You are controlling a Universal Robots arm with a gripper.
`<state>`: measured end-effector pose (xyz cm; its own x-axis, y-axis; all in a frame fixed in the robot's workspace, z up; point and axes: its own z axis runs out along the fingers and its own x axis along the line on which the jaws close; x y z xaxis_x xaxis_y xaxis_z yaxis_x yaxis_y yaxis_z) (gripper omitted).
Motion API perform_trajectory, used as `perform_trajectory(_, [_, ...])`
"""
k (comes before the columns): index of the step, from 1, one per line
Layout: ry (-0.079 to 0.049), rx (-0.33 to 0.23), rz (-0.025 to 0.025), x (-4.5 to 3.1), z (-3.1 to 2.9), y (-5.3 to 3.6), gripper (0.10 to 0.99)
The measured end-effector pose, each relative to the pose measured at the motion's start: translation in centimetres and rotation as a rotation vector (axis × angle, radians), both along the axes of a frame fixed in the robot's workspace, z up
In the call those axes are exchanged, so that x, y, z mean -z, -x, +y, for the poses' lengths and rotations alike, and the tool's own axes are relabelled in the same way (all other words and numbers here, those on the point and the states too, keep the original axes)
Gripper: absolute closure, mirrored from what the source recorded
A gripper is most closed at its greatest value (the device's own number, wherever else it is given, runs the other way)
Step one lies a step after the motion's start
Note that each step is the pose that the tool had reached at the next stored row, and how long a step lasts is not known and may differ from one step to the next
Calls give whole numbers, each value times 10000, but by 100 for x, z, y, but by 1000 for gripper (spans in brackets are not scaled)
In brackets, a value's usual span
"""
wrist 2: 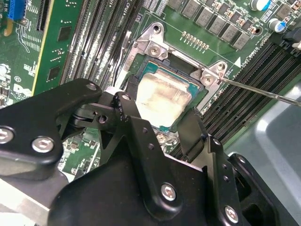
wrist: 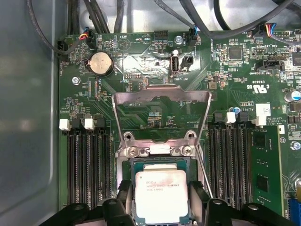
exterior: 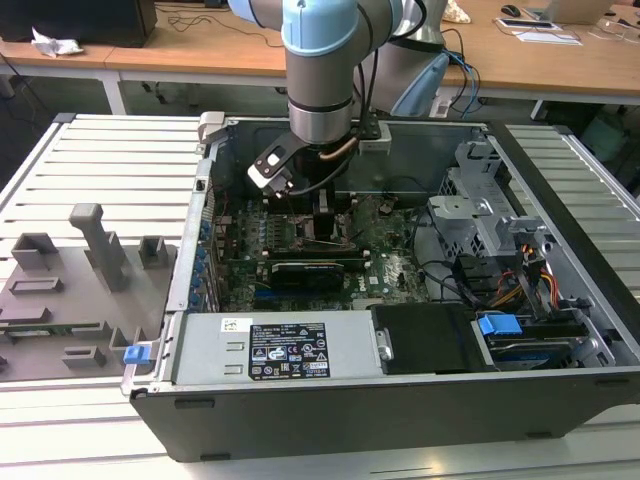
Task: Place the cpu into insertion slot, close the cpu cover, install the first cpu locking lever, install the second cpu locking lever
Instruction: 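Place the cpu into insertion slot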
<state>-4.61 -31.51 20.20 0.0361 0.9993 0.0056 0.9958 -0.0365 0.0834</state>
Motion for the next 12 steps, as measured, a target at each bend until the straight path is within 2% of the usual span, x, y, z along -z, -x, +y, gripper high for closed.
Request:
perform_trajectory(5, [-1,1,1,-68,0,0,498])
perform_trajectory(12, [0,1,4,-104,0,0,929])
